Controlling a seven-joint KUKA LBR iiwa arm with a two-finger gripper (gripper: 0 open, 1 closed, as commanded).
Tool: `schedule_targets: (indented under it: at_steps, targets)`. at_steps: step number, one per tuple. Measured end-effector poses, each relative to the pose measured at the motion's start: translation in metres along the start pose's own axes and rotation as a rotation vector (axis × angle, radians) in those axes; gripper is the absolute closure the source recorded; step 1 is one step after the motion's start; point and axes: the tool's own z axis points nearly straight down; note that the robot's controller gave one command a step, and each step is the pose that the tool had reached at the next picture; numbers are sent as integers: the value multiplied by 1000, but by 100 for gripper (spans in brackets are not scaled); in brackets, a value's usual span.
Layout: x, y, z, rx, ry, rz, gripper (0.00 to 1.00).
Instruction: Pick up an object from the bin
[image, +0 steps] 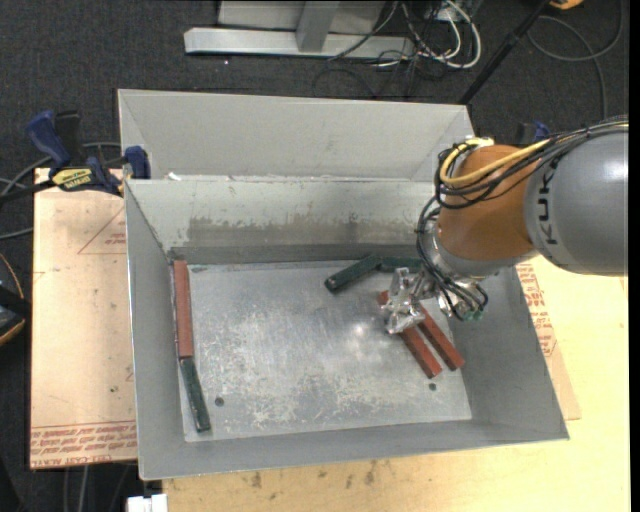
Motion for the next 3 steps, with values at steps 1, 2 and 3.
schedule_targets:
  at_steps: [1, 2, 3]
  targets:
    - [6, -1, 3, 0, 24, 0, 0]
    - [5, -2, 3, 0, 19, 0, 0]
    - [-49, -43, 0, -7, 23, -114, 100]
